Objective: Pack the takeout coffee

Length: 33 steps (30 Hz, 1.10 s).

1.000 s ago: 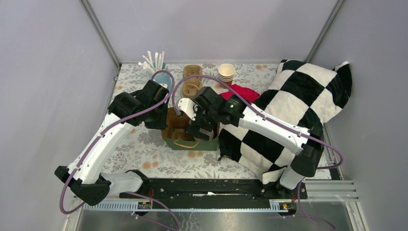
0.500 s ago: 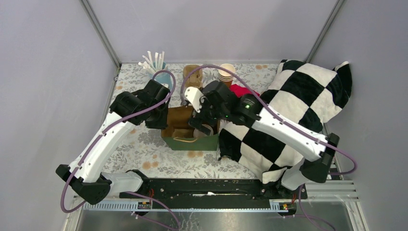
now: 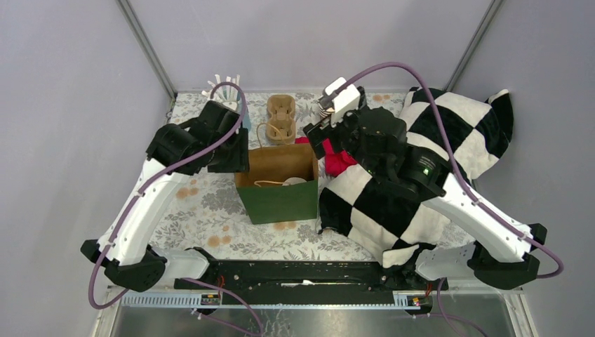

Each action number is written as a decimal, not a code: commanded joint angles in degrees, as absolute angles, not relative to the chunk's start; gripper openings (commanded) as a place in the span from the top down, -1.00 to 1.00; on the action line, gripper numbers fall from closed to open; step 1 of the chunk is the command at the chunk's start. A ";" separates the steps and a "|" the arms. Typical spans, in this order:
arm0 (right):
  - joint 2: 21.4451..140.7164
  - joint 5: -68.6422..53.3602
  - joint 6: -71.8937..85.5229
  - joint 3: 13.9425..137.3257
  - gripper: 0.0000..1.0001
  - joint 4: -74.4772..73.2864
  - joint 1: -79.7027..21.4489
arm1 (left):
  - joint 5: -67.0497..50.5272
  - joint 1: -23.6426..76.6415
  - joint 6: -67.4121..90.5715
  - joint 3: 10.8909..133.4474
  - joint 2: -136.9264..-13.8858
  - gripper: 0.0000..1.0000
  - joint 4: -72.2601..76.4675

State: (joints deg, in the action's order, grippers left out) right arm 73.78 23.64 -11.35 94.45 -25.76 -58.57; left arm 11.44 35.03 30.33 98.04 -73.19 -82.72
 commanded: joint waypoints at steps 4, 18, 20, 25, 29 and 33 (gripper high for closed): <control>68.34 31.29 -8.80 90.36 -0.99 -25.39 -58.89 | 18.11 34.63 32.98 112.81 -73.04 -0.50 -79.89; 62.24 27.01 -6.94 87.94 -0.99 -34.64 -58.89 | 4.01 5.56 29.35 110.83 -91.20 -0.55 -43.74; 61.51 27.68 -7.67 87.41 -0.99 -36.12 -58.87 | 3.88 4.19 27.31 111.48 -94.61 -0.49 -40.54; 57.94 28.64 -9.71 82.26 -0.99 -34.23 -58.89 | 4.75 3.17 21.79 120.92 -106.09 -0.31 -38.41; 57.00 28.70 -10.30 82.22 -0.99 -36.03 -58.80 | 3.22 3.16 17.85 127.31 -114.59 -0.18 -35.71; 55.60 29.41 -9.79 81.23 -0.99 -36.88 -58.79 | 3.42 3.14 16.17 128.95 -118.86 -0.02 -31.21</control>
State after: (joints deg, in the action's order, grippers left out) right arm 57.76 27.81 -9.28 81.62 -36.60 -58.57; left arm 4.23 3.16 20.21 125.16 -116.29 -38.96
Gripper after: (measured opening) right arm 0.994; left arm 0.540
